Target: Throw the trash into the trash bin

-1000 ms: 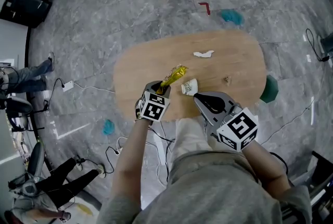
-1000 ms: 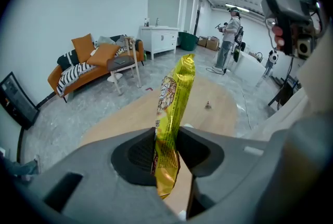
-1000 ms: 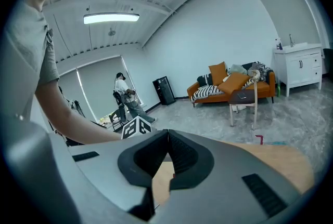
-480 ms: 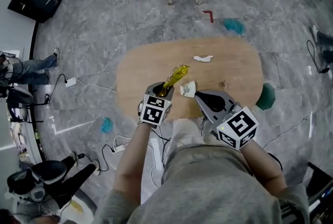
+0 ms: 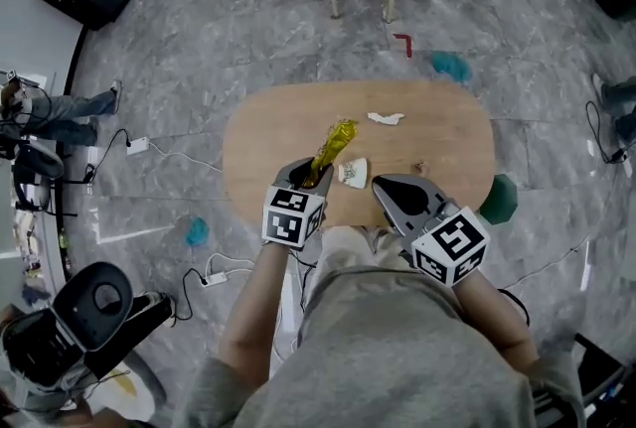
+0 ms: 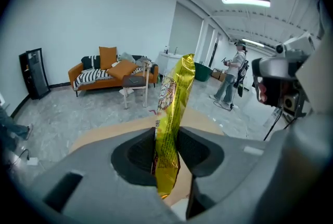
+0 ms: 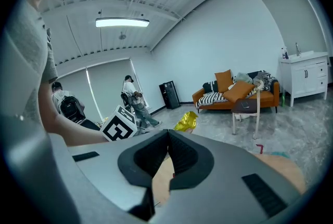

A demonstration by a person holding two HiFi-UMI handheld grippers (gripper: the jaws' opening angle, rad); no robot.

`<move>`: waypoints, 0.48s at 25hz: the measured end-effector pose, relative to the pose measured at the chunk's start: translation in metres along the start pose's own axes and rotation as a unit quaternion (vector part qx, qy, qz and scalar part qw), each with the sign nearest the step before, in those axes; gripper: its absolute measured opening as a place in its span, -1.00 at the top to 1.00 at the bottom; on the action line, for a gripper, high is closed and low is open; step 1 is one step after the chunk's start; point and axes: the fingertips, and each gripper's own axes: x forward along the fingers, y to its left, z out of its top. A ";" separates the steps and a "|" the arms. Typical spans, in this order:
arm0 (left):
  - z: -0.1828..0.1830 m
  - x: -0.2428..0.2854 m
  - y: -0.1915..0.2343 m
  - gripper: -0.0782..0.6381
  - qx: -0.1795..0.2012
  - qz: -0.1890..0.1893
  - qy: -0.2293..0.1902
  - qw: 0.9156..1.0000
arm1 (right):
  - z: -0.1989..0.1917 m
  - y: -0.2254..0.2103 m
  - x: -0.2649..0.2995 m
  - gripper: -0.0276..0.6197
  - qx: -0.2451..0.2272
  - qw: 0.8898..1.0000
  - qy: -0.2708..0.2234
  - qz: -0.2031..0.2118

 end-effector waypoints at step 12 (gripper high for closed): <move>0.013 -0.027 -0.038 0.43 -0.028 0.022 -0.038 0.999 | 0.002 0.001 -0.037 0.89 -0.018 1.000 -0.014 0.009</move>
